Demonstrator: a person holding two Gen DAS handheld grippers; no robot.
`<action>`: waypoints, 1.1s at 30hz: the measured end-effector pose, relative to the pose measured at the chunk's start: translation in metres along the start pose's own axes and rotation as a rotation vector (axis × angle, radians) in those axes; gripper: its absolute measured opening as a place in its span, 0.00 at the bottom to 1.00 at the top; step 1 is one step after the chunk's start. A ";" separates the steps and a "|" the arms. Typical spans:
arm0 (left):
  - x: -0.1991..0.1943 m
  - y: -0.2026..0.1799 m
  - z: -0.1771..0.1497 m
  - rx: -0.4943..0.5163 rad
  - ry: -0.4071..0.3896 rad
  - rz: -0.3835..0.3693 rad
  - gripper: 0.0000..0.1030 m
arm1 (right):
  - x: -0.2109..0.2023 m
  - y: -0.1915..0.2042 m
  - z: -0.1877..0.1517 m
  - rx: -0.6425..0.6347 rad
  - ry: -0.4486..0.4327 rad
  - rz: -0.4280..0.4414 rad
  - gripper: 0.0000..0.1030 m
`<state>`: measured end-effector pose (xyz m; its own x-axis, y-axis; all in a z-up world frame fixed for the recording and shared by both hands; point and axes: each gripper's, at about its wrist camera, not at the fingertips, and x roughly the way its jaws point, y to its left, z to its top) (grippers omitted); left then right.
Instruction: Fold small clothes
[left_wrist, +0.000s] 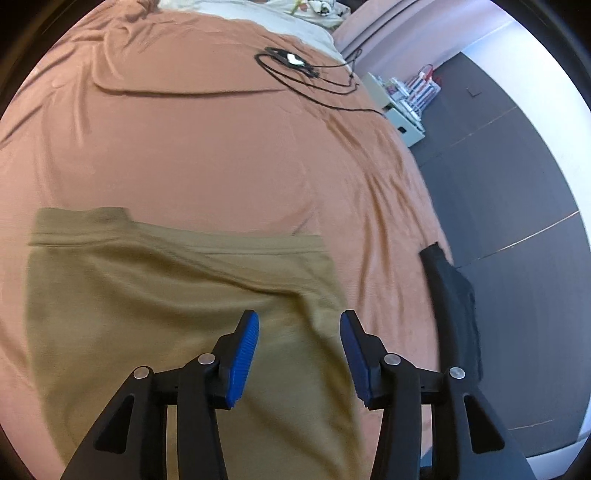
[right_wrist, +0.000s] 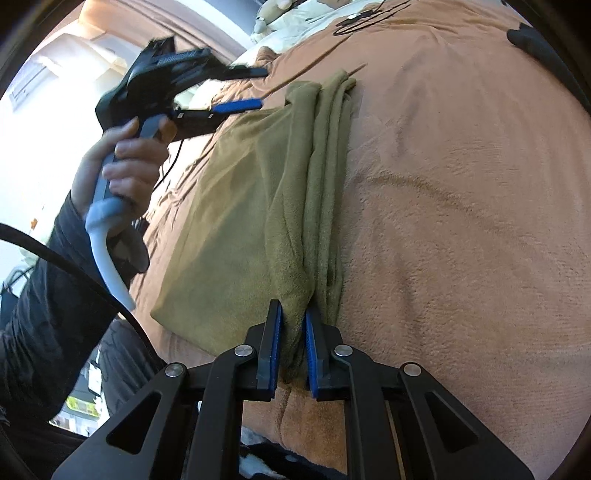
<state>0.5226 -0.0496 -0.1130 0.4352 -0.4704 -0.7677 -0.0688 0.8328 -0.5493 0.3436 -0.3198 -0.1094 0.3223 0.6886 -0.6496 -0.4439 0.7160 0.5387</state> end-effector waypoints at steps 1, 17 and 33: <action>-0.002 0.003 -0.001 0.008 0.000 0.018 0.47 | -0.002 0.000 0.000 -0.001 -0.010 -0.003 0.11; 0.032 -0.009 -0.013 0.169 0.059 0.106 0.31 | -0.002 0.009 0.007 0.039 -0.066 -0.093 0.63; 0.092 -0.030 0.006 0.211 0.102 0.125 0.22 | -0.008 -0.010 0.010 0.122 -0.078 -0.038 0.60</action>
<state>0.5703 -0.1163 -0.1647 0.3415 -0.3784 -0.8603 0.0768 0.9235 -0.3758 0.3537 -0.3317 -0.1046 0.4029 0.6643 -0.6296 -0.3266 0.7470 0.5791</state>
